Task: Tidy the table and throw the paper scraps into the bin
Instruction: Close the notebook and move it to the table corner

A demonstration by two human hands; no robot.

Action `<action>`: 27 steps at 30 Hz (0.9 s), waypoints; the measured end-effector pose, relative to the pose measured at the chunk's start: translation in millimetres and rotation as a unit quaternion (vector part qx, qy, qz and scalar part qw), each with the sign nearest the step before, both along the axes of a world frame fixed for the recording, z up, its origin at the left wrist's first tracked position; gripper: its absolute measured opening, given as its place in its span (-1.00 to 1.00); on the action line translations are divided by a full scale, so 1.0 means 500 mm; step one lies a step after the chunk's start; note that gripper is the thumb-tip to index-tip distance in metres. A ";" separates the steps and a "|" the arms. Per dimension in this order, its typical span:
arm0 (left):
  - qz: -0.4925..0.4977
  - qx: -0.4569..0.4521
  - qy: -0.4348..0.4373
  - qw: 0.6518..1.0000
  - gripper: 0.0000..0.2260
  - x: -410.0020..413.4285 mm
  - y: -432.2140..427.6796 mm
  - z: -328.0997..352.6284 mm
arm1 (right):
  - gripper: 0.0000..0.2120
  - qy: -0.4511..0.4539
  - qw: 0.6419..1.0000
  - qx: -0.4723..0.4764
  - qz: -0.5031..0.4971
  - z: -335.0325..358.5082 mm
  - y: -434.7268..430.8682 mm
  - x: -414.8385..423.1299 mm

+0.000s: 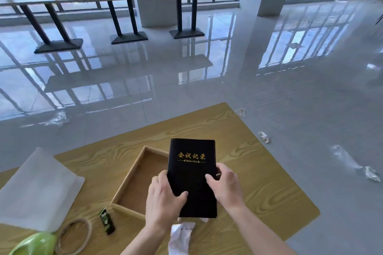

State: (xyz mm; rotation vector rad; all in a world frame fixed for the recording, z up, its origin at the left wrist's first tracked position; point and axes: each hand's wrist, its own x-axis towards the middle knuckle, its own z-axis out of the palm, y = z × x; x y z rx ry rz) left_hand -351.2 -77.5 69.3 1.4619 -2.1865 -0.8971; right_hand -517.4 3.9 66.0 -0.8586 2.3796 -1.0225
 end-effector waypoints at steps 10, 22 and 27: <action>-0.034 0.049 -0.014 0.998 -0.47 -0.235 -0.004 -0.005 | -0.82 0.004 1.000 0.005 -0.014 -0.009 0.002 -0.228; -0.056 0.191 -0.064 0.978 -0.48 -0.444 -0.040 -0.051 | -0.79 -0.017 0.992 0.122 0.010 -0.051 -0.086 -0.455; -0.066 0.202 -0.095 0.972 -0.37 -0.485 -0.045 -0.099 | -0.73 -0.020 0.984 0.172 0.032 -0.095 -0.125 -0.503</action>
